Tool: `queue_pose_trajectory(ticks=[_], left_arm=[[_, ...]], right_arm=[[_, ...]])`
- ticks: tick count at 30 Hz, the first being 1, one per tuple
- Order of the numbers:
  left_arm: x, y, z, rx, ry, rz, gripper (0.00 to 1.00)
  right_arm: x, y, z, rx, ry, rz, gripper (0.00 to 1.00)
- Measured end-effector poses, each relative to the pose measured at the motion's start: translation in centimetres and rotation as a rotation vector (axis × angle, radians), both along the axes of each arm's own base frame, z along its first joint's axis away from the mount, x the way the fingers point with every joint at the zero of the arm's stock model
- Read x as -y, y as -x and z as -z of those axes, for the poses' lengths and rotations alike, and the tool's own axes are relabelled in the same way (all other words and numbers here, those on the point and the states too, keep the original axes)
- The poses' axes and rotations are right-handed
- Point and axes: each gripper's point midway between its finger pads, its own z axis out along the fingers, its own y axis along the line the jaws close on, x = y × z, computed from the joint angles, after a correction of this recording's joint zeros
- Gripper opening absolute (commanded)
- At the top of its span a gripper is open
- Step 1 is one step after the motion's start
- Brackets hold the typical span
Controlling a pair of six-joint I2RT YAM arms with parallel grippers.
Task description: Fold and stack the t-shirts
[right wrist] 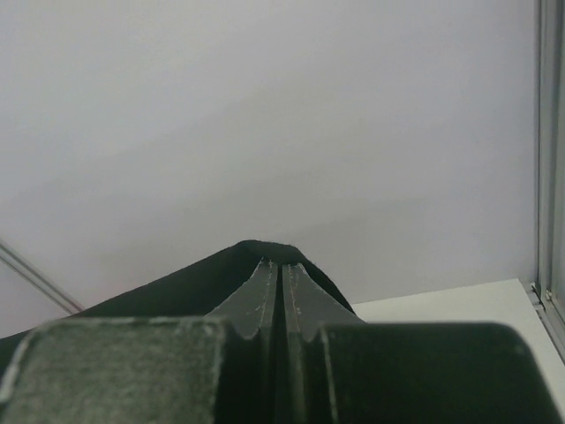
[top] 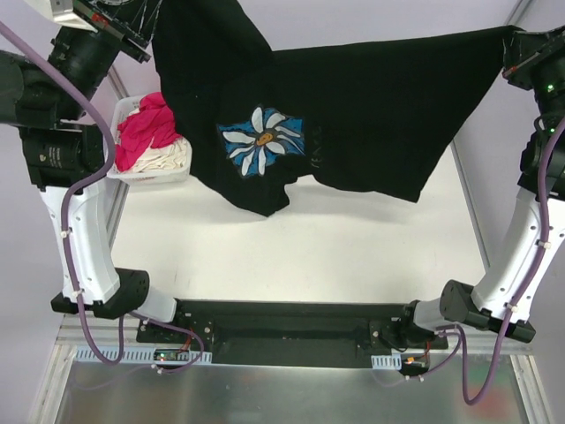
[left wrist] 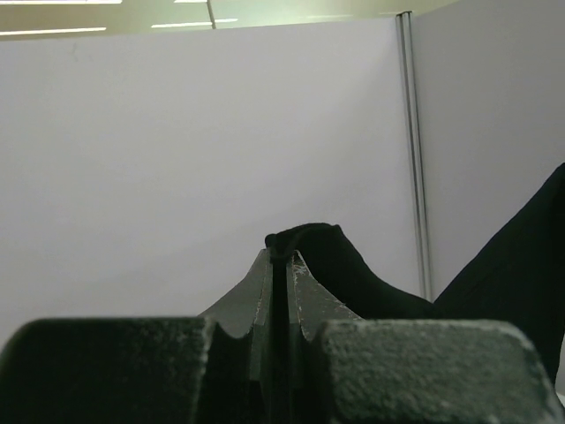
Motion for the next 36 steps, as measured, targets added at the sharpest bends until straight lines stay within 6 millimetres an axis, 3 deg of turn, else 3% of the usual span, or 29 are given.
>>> queue_pose_trajectory(ticks=[4,9,14,20,24,27,31,36], left_arm=[[0.4,-2.1,0.7,-0.018,-0.006,0.014,0.0],[0.9,-6.2,2.3,-0.062,-0.01,0.019,0.0],[1.3,-9.8,4.1,-0.114,-0.014,0.017,0.0],[1.4,-12.7,4.5,-0.105,-0.004,0.007,0.0],[1.6,-13.8,4.8,-0.112,0.009,0.019,0.0],[2.0,-13.6,4.7,-0.107,0.01,0.032,0.0],[2.0,-11.4,4.2,-0.102,0.007,0.04,0.0],[1.4,-4.7,2.8,-0.075,-0.001,0.051,0.0]], right_arm=[[-0.4,-0.1,-1.0,0.031,0.018,-0.029,0.01],[-0.5,-1.4,-1.5,0.056,0.033,-0.057,0.01],[0.1,-4.4,0.0,0.021,0.025,-0.077,0.01],[0.9,-8.7,2.4,-0.032,-0.004,-0.104,0.01],[1.0,-9.8,3.2,-0.051,-0.008,-0.117,0.01],[0.8,-9.1,2.7,-0.038,0.004,-0.117,0.01],[-0.1,-5.9,1.1,0.0,0.031,-0.113,0.01],[-2.1,1.5,-0.8,0.065,0.084,-0.102,0.01]])
